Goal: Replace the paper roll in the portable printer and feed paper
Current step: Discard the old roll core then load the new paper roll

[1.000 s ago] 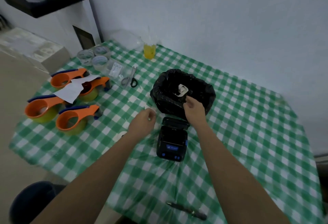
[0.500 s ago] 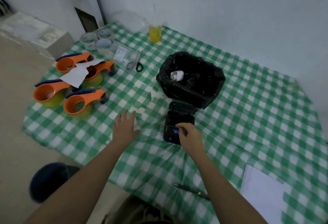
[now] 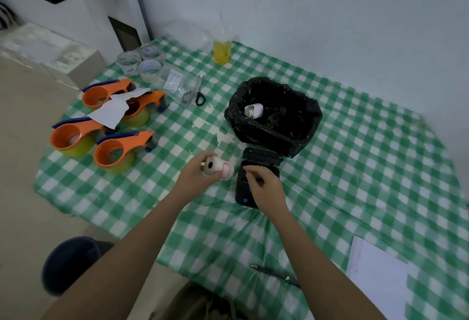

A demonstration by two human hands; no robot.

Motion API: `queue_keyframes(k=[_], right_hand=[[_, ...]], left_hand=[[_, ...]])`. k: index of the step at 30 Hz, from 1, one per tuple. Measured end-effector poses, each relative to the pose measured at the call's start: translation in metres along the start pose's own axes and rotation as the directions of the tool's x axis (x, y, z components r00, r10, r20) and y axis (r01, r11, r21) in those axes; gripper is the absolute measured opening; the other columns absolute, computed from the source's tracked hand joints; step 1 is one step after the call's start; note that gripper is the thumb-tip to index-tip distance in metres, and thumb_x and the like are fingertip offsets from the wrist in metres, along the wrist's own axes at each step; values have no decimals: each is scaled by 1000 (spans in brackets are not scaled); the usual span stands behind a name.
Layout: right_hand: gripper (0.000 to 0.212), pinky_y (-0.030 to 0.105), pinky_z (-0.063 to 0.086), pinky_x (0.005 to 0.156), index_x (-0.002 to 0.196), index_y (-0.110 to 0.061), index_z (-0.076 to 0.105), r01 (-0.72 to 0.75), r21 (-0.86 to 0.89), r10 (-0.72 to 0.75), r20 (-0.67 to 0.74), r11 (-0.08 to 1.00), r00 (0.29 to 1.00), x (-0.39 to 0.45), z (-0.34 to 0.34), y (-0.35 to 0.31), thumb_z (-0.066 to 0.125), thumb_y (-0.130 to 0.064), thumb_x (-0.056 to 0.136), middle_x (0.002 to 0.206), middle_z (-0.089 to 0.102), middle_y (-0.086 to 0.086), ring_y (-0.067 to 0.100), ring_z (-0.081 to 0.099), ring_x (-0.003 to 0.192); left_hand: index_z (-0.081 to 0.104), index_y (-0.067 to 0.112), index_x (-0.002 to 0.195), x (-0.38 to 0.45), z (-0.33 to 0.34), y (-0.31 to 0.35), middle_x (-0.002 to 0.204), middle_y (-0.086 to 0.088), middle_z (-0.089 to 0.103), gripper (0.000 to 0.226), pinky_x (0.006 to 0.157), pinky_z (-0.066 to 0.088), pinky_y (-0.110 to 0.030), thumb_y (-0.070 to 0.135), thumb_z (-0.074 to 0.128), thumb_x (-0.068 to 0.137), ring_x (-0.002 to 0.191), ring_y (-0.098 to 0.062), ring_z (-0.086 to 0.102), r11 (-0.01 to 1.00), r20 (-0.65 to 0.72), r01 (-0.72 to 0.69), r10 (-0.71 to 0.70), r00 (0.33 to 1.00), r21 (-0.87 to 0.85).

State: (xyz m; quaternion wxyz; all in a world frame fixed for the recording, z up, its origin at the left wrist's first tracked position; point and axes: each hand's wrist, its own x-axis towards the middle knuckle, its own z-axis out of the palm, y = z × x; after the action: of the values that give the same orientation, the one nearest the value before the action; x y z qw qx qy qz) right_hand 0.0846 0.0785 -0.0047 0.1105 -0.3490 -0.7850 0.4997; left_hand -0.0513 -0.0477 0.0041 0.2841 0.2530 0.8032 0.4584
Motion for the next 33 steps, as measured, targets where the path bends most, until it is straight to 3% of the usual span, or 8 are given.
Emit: queue_keyframes(k=[4,10,15,20,25,27,29,33], right_hand=[[30,33,48,98,123,-27,57,-67,287,51,65,955,997,2,-6,-17,51,-27,94,124,59,-1,12,56,113],[20,42,53,94,108,-15,67,-92,471,90,27,878,996,-4,-25,-28,53,-17,93,112,68,10,24,64,104],[19,45,55,90,102,-13,68,-123,534,165,-31,836,986,-6,-34,-37,54,-20,92,108,68,14,33,63,104],[21,29,57,83,109,-17,64,-108,581,120,18,807,993,-9,-45,-44,50,-22,94,114,64,11,26,63,107],[30,35,56,89,117,-18,60,-51,551,38,35,833,999,-10,-56,-45,62,-12,87,114,66,13,22,66,104],[30,38,56,89,116,-18,62,-24,523,27,0,852,1000,-9,-57,-46,63,-12,86,113,67,14,23,66,103],[30,40,56,89,115,-19,62,-13,494,25,-18,869,1000,-8,-59,-46,64,-15,86,110,68,12,23,66,101],[30,43,56,88,115,-20,63,-22,473,35,-18,881,999,-5,-61,-44,65,-19,85,108,69,11,25,66,100]], left_hand=[[53,20,115,2,13,25,120,-10,57,32,70,56,-23,18,63,84,96,-22,63,950,114,134,-106,988,-283],[53,15,112,1,19,47,112,-9,62,23,76,56,-24,19,56,89,89,-15,64,916,222,145,-64,973,-374],[52,30,120,1,20,58,114,6,56,32,89,55,-36,26,57,89,104,-19,62,948,210,26,43,977,-318],[59,21,113,3,22,68,117,-8,60,24,88,56,-38,22,58,89,103,-23,64,925,192,-12,92,977,-381],[59,24,113,3,21,77,105,4,61,23,76,58,-20,24,54,90,95,-13,65,922,195,-16,98,976,-386],[56,28,118,2,20,83,103,11,60,28,71,54,-10,25,55,90,91,-6,63,942,186,-56,123,975,-331],[58,28,117,3,18,84,109,9,58,29,75,49,-7,26,58,88,97,-4,59,967,114,-199,218,969,-160],[67,24,99,9,11,82,109,7,57,18,89,43,-19,31,60,85,104,-7,53,836,104,-509,499,860,206]])
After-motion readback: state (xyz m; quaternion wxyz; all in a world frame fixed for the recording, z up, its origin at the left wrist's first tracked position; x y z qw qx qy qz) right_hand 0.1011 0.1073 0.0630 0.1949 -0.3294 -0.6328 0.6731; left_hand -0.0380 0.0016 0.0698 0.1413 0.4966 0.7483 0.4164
